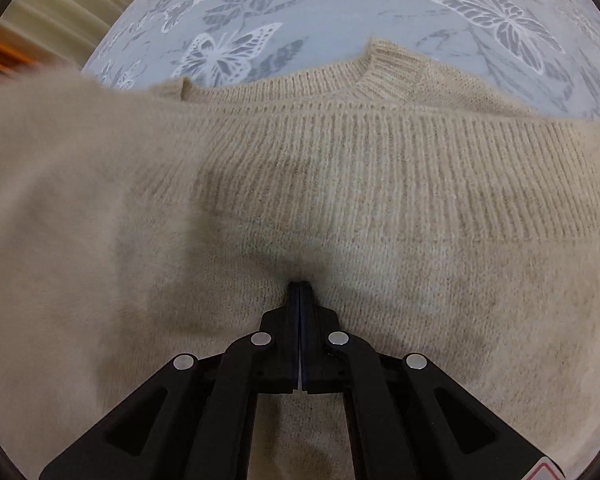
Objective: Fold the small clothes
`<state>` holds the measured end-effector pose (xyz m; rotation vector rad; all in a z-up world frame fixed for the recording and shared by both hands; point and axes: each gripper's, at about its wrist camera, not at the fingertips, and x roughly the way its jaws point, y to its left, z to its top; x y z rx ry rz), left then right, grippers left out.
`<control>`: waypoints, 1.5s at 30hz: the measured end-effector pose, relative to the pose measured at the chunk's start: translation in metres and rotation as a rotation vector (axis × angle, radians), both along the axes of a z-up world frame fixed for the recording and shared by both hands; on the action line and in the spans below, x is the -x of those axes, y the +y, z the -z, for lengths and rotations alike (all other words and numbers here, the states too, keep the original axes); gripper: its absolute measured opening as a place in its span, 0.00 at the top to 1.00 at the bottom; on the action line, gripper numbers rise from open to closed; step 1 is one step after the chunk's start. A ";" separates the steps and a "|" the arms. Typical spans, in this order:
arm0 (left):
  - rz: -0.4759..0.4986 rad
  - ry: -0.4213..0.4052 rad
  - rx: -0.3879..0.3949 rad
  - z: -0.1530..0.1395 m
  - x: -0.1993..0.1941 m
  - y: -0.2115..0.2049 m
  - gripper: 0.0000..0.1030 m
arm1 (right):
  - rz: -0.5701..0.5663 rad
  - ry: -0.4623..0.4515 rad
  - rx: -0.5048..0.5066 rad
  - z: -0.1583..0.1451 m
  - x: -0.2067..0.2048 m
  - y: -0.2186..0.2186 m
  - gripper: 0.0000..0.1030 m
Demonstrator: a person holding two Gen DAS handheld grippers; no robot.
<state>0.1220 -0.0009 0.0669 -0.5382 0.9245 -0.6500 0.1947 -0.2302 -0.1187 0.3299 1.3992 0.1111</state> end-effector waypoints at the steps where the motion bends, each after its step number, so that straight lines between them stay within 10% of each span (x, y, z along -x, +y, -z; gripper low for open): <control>1: 0.058 -0.031 -0.005 -0.009 0.002 -0.020 0.78 | 0.010 -0.006 -0.012 0.002 -0.002 0.001 1.00; 10: 0.289 -0.028 -0.068 0.005 0.022 -0.138 0.78 | 0.287 -0.143 -0.412 -0.010 0.051 -0.092 0.90; 19: 0.368 0.040 -0.159 0.053 0.043 -0.202 0.78 | 0.509 -0.258 -0.460 -0.043 0.183 -0.209 0.86; 24: 0.359 0.099 -0.230 0.082 0.052 -0.218 0.63 | 0.490 -0.239 -0.526 -0.047 0.181 -0.209 0.35; 29: 0.319 0.164 -0.266 0.100 0.064 -0.206 0.40 | 0.388 -0.182 -0.470 -0.053 0.129 -0.192 0.25; 38: 0.255 0.116 -0.246 0.078 0.085 -0.150 0.30 | 0.289 -0.073 -0.348 -0.037 0.089 -0.145 0.26; 41: 0.217 0.116 -0.270 0.073 0.083 -0.139 0.22 | 0.232 -0.113 -0.349 -0.054 0.086 -0.123 0.81; 45: 0.182 0.113 -0.276 0.070 0.077 -0.126 0.22 | 0.182 -0.272 -0.349 -0.107 0.082 -0.122 0.85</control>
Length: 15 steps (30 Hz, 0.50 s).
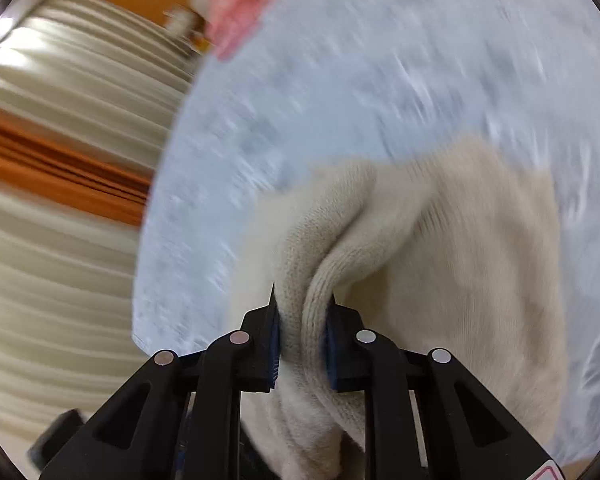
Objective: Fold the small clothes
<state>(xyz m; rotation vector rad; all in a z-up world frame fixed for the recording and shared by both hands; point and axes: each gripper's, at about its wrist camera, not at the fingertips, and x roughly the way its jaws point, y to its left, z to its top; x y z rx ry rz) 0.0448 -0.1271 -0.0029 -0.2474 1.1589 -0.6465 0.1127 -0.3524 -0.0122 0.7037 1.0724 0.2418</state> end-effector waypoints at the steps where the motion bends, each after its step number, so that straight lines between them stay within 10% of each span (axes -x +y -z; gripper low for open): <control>1: -0.005 -0.003 -0.003 -0.001 -0.001 0.002 0.22 | 0.001 -0.040 0.004 -0.017 0.001 -0.004 0.85; 6: -0.025 0.016 -0.010 0.003 -0.004 0.010 0.20 | 0.042 -0.089 0.110 -0.041 0.011 -0.041 0.84; 11: -0.027 0.033 -0.033 0.012 -0.004 0.008 0.19 | 0.087 0.181 0.194 0.057 0.022 -0.084 0.78; 15: -0.031 0.053 -0.062 0.021 -0.009 0.005 0.18 | 0.207 0.100 0.108 0.050 0.054 -0.098 0.68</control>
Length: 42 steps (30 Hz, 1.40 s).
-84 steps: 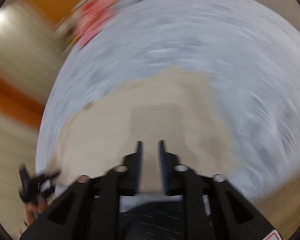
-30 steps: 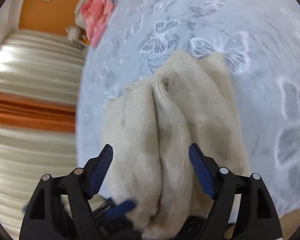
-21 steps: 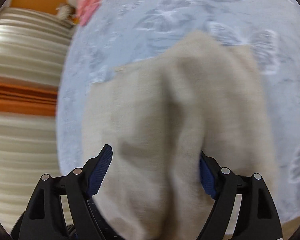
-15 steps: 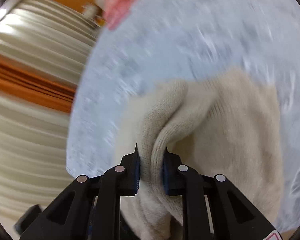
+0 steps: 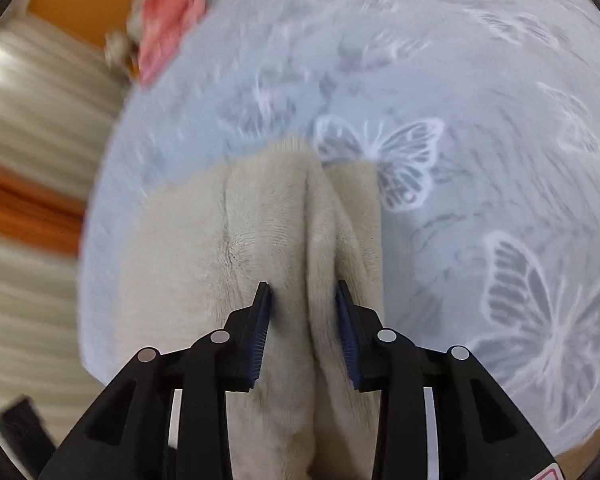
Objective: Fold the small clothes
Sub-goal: 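Lay the folded sweater down and open both grippers, then grasp the folded sweater end with both grippers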
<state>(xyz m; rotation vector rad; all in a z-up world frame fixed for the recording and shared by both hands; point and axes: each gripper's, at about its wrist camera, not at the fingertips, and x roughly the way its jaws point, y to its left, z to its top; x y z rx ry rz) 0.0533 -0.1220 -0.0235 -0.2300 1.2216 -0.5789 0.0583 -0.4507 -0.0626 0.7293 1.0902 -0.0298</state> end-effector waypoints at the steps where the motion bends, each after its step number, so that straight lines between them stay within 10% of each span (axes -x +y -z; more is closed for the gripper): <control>1: -0.002 0.006 0.001 0.001 0.000 0.001 0.18 | 0.029 -0.029 -0.024 -0.009 0.012 -0.003 0.67; 5: -0.016 0.029 0.006 0.008 -0.003 0.004 0.15 | 0.055 -0.066 -0.092 -0.024 0.058 0.007 0.47; 12: 0.001 -0.008 -0.018 0.004 0.003 -0.001 0.15 | -0.032 0.004 -0.065 0.002 0.089 0.059 0.47; 15: 0.015 -0.022 -0.045 0.001 0.006 -0.006 0.15 | -0.025 0.027 -0.035 0.010 0.081 0.060 0.89; 23: 0.007 -0.040 -0.068 -0.003 0.012 -0.004 0.15 | 0.020 -0.082 0.070 -0.043 0.098 0.039 0.91; 28: 0.000 -0.019 -0.083 0.004 0.012 -0.003 0.15 | -0.003 0.110 0.050 0.030 0.102 0.040 0.90; 34: -0.060 0.019 -0.014 0.002 -0.010 0.015 0.11 | 0.065 0.007 0.043 -0.013 0.099 0.029 0.61; 36: -0.088 0.043 0.016 0.004 -0.026 0.018 0.10 | 0.062 -0.022 0.057 -0.024 0.089 0.023 0.28; 42: -0.190 0.171 0.108 0.027 -0.081 0.013 0.09 | 0.049 0.036 0.038 -0.005 0.043 0.017 0.23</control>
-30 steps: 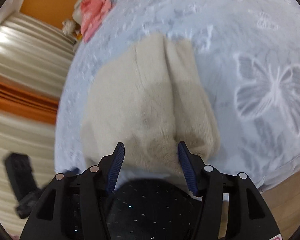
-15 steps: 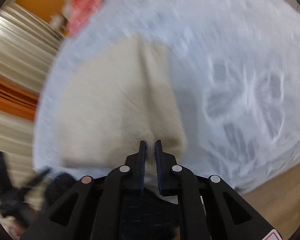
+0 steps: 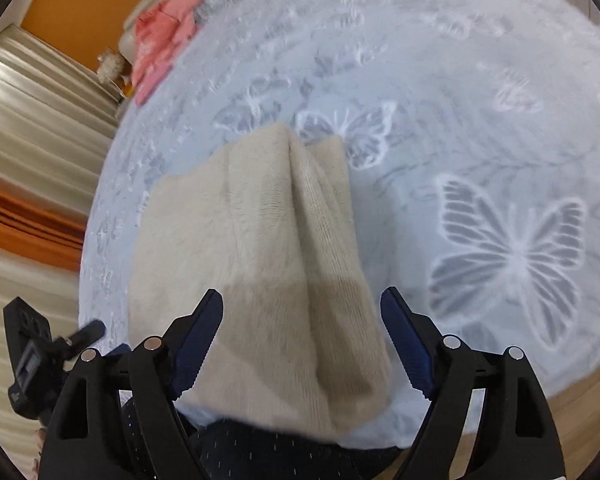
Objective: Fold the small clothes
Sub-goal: 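Grasp the folded sweater end with both grippers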
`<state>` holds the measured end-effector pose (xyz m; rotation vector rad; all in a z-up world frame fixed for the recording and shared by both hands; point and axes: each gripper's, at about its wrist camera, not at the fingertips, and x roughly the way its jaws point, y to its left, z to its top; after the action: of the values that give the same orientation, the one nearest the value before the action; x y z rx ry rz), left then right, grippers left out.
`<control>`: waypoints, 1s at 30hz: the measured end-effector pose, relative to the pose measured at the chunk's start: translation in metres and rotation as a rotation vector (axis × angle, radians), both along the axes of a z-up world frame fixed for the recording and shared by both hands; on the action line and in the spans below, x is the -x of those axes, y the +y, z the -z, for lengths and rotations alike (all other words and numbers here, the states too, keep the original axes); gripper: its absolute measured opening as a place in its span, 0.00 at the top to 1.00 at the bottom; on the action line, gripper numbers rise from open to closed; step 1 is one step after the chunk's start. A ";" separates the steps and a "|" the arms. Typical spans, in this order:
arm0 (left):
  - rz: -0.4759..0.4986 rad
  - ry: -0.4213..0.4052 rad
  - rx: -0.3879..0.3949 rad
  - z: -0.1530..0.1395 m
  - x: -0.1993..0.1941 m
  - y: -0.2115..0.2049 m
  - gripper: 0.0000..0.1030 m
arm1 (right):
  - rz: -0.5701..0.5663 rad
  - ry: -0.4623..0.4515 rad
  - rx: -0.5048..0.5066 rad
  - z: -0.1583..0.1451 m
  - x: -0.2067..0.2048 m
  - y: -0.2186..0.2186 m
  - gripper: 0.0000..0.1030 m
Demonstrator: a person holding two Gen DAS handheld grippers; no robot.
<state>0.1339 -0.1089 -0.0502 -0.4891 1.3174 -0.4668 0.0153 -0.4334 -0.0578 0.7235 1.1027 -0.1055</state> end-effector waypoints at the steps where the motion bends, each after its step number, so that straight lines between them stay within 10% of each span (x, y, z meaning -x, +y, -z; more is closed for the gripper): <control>1: -0.007 0.024 0.005 0.006 -0.008 -0.004 0.09 | -0.003 0.025 -0.027 0.010 -0.006 0.000 0.23; 11: -0.029 0.277 0.126 0.077 -0.042 -0.027 0.06 | 0.086 0.034 -0.289 0.066 -0.014 -0.015 0.17; 17: -0.027 0.265 0.183 0.086 -0.040 -0.026 0.04 | 0.115 -0.047 -0.370 0.078 -0.007 -0.017 0.09; 23: 0.022 0.208 0.190 0.075 -0.040 -0.038 0.31 | 0.097 -0.055 -0.309 0.062 -0.009 -0.006 0.57; 30: 0.092 0.149 0.181 0.031 -0.030 -0.043 0.47 | 0.123 -0.133 -0.279 0.011 0.008 -0.001 0.64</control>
<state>0.1638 -0.1523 -0.0815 -0.6253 1.4526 -0.6401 0.0070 -0.4339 -0.0689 1.0340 0.9552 -0.0069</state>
